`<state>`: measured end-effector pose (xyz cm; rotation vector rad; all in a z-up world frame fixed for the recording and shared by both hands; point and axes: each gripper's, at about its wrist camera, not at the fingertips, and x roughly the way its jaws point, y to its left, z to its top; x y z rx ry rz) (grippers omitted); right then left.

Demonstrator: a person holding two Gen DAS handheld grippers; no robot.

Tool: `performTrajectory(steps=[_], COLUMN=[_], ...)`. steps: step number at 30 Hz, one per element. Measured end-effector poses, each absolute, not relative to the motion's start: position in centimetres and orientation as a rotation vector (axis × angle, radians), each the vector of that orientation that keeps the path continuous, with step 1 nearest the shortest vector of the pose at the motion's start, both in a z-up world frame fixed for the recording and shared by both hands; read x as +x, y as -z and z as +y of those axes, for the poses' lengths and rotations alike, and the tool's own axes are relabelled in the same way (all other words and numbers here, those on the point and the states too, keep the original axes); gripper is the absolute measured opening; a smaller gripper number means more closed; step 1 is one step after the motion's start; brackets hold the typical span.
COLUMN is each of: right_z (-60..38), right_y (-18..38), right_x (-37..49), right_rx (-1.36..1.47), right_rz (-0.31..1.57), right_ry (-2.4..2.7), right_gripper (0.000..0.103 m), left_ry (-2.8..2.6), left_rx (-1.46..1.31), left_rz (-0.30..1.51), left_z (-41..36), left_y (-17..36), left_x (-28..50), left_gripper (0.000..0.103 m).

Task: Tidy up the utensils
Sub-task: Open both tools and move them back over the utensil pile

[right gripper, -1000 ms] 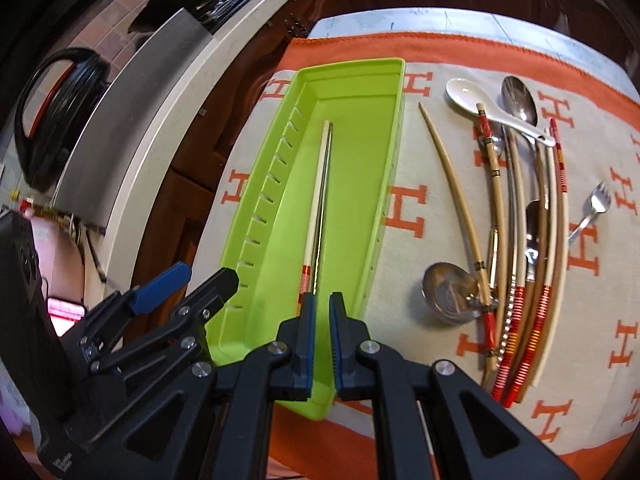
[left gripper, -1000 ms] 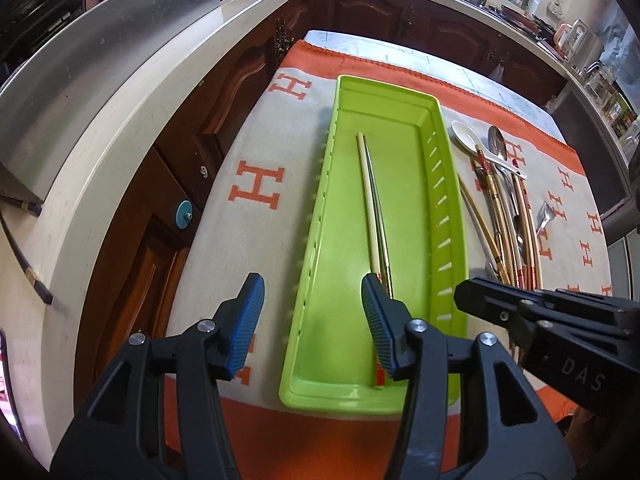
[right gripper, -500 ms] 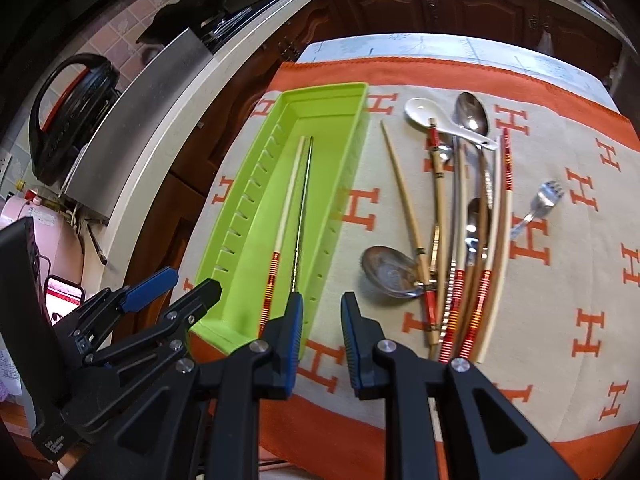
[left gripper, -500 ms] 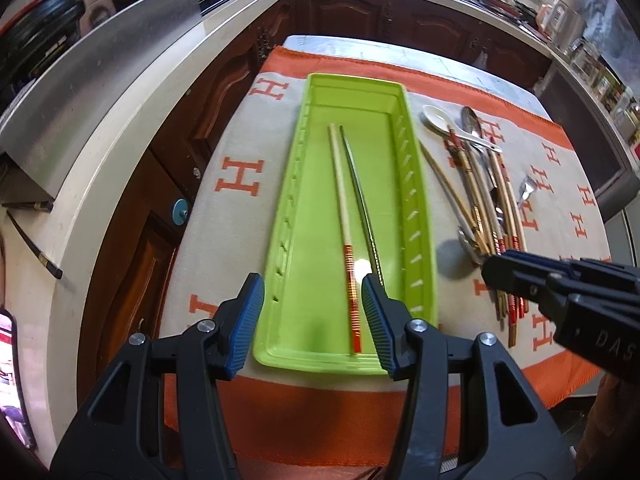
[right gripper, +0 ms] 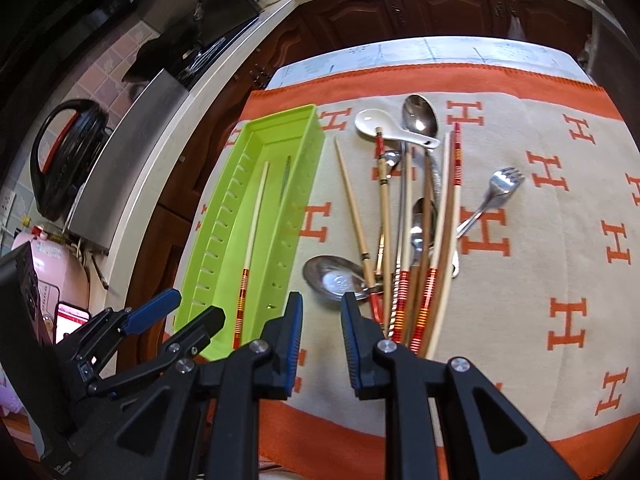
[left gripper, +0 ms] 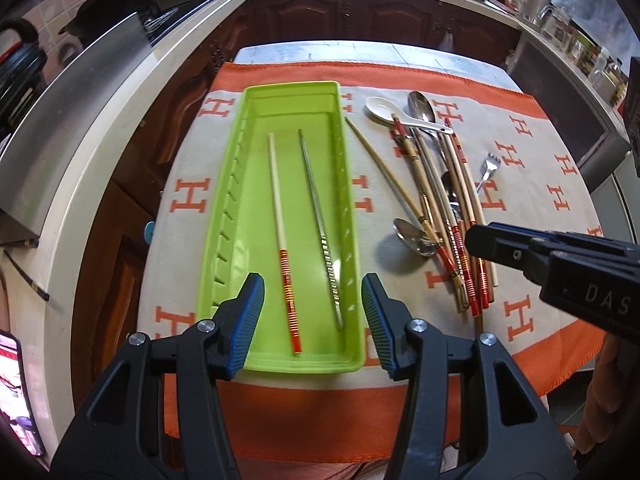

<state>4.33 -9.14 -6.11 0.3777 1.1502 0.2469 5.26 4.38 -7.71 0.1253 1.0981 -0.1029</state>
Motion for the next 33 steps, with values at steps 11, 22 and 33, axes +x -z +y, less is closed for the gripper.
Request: performTrajectory(steps=[11, 22, 33], right_z=[-15.5, -19.2, -20.2], right_y=[7.6, 10.4, 11.2], right_x=[5.5, 6.5, 7.3], right_rx=[0.541, 0.646, 0.645], right_rz=[1.141, 1.169, 1.162], right_ry=[-0.174, -0.149, -0.171], right_gripper=[0.019, 0.019, 0.019], left_ry=[0.123, 0.203, 0.165], left_rx=[0.087, -0.01, -0.112], left_rz=[1.141, 1.211, 1.38], left_z=[3.0, 0.0, -2.3], left_y=[8.5, 9.8, 14.7], left_x=[7.4, 12.8, 19.3], left_gripper=[0.048, 0.047, 0.029])
